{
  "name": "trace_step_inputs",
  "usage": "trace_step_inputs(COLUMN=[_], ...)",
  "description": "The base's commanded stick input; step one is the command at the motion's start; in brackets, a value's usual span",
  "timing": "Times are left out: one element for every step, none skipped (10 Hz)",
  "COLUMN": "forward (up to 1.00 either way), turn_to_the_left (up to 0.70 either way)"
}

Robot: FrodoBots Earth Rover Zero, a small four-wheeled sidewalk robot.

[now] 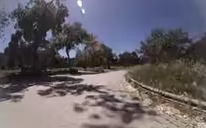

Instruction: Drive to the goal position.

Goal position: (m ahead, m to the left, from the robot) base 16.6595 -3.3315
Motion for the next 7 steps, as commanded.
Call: trace_step_inputs(forward=[1.0,1.0,1.0,1.0,1.0,1.0,1.0], turn_to_the_left=[0.0,0.0,0.0,0.0,0.0,0.2,0.4])
